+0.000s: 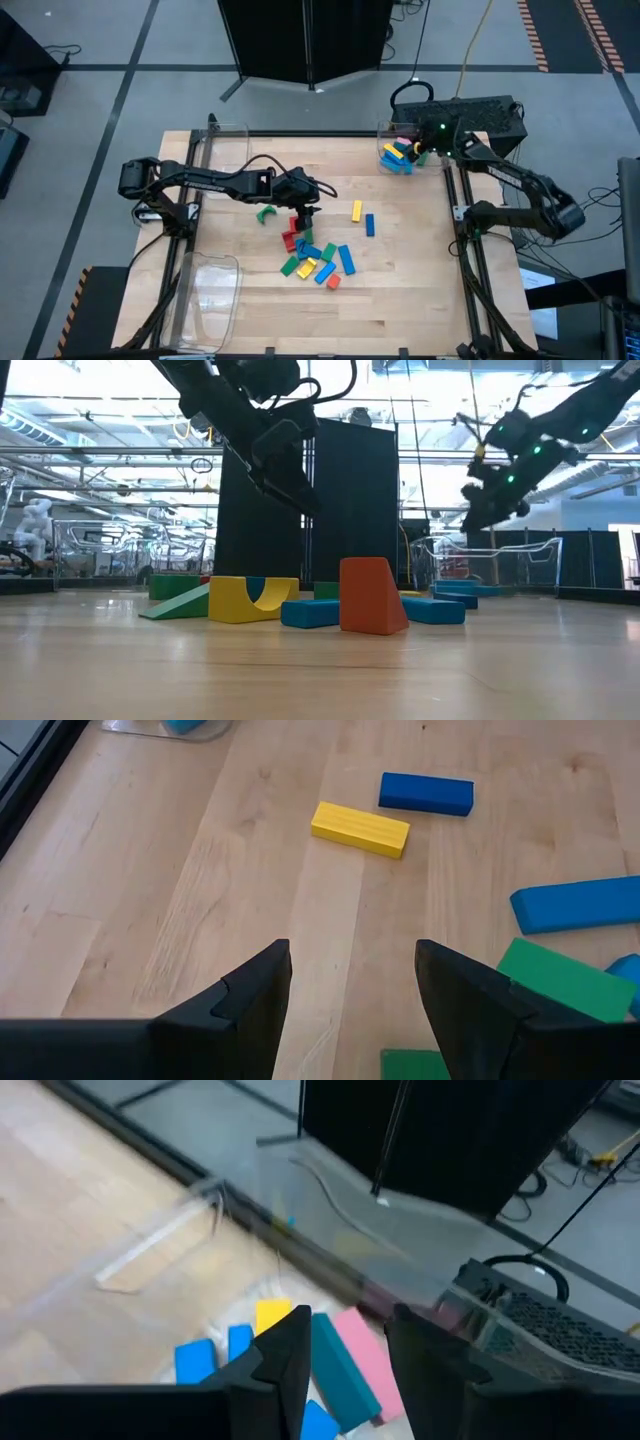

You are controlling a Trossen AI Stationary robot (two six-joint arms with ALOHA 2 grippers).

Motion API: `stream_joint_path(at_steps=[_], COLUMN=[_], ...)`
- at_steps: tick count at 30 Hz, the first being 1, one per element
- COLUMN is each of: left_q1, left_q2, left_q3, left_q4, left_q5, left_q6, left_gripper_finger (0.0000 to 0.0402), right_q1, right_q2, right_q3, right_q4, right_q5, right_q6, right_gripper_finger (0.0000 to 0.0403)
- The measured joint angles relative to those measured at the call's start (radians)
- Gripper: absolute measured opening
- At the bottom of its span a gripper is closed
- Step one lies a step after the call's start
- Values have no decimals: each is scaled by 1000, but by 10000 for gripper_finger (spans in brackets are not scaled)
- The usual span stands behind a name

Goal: Sort blocks by size
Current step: Put the yellow rectangular block into the top right transparent bin

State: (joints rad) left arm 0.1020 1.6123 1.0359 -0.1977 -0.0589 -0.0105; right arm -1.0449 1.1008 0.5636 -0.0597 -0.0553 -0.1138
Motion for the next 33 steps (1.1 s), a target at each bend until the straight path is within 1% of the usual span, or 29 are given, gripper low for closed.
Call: stream_joint_path(at_steps=[7, 11, 16, 22, 31, 33], left_q1=[-12, -23, -35, -45, -45, -45], left_q2=[8, 7, 14, 85, 216, 240], left_q3=[0, 0, 0, 0, -1, -1], left_q4=[8, 21, 76, 178, 308, 362], left_q5=[1, 2, 1, 2, 2, 2], left_q6=[44, 49, 82, 147, 149, 133], left_gripper_finger=[217, 217, 217, 217, 217, 217], right_q1=[52, 114, 218, 366, 585, 629], right_q2=[-161, -243, -315, -341, -315, -314], right_q3=[0, 0, 0, 0, 0, 0], right_q4=[-122, -167, -207, -232, -257, -264], right_q5=[-3, -3, -4, -4, -3, 8], right_q6=[40, 84, 140, 211, 263, 287], right_gripper_finger=[127, 127, 127, 127, 127, 127])
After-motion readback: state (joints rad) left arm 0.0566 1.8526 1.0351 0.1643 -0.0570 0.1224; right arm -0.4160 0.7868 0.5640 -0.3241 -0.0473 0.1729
